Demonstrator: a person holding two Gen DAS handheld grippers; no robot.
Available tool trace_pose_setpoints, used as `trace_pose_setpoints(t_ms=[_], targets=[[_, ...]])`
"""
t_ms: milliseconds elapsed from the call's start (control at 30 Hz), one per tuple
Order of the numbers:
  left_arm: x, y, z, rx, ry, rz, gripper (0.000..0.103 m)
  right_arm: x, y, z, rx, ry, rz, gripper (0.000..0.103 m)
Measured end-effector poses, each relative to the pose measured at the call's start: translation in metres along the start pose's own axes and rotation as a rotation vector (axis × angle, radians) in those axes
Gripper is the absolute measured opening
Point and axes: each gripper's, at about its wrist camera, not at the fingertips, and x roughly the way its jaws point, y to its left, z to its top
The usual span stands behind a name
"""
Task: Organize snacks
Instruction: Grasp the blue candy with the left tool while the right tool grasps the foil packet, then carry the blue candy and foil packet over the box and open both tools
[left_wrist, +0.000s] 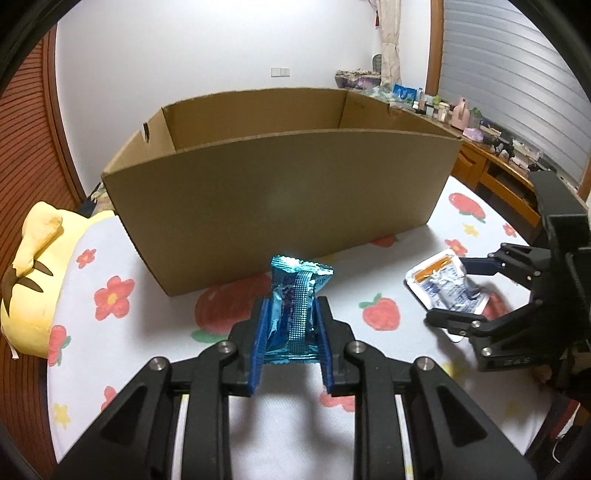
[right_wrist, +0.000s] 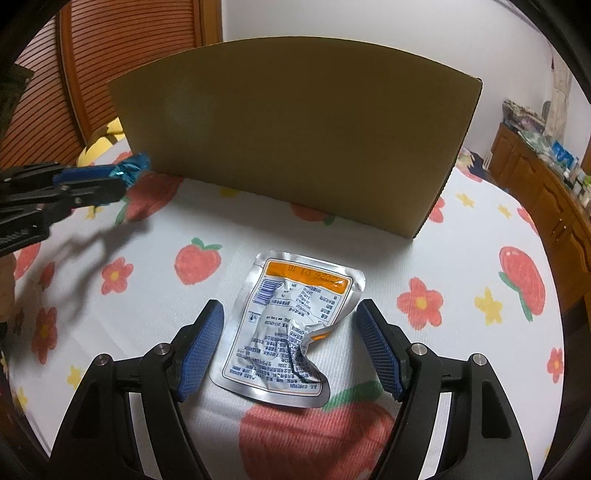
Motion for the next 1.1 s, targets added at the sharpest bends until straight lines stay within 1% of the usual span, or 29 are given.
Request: trace_pose_setpoints(t_ms=[33, 67, 100, 133, 200, 267, 300, 367, 433, 500, 767, 1000, 1100], targets=[[-0.001, -0.001, 0.0, 0.0, -0.004, 0.001, 0.022, 0.0, 0.001, 0.0, -0.004, -0.001, 0.0, 0.074], [-0.005, 0.001, 0.0, 0.0, -0.007, 0.0, 0.022, 0.0, 0.001, 0.0, -0.008, -0.002, 0.002, 0.069], [-0.006, 0.0, 0.001, -0.001, -0.01, -0.002, 0.022, 0.001, 0.006, 0.0, -0.015, -0.005, 0.004, 0.061], [-0.007, -0.001, 0.002, 0.0, -0.012, -0.002, 0.022, 0.0, 0.009, -0.001, -0.022, -0.008, 0.007, 0.057], [-0.008, -0.004, 0.001, 0.005, -0.014, -0.001, 0.022, -0.003, 0.011, -0.001, -0.025, -0.003, 0.018, 0.042], [-0.01, -0.008, 0.001, 0.012, -0.016, -0.001, 0.022, -0.005, 0.012, -0.002, -0.026, -0.001, 0.029, 0.034], [-0.011, -0.008, 0.001, 0.014, -0.018, -0.001, 0.022, -0.006, 0.012, -0.003, -0.024, -0.005, 0.025, 0.027], [-0.013, -0.009, 0.001, 0.014, -0.02, 0.001, 0.022, -0.009, 0.009, -0.003, -0.009, -0.009, 0.039, 0.022], [-0.015, -0.01, 0.001, 0.013, -0.024, 0.004, 0.022, -0.01, 0.004, -0.004, 0.017, -0.007, 0.073, 0.021], [-0.019, -0.011, 0.002, 0.013, -0.031, 0.006, 0.022, -0.012, 0.002, -0.006, 0.024, -0.015, 0.085, 0.021], [-0.036, -0.017, 0.011, 0.017, -0.071, 0.012, 0.022, -0.032, 0.001, -0.009, 0.027, -0.06, 0.1, 0.017], [-0.048, -0.02, 0.022, 0.013, -0.104, 0.014, 0.022, -0.048, 0.005, -0.002, 0.014, -0.107, 0.1, 0.017], [-0.055, -0.022, 0.031, 0.019, -0.126, 0.017, 0.022, -0.062, 0.003, 0.005, 0.01, -0.144, 0.107, 0.017]])
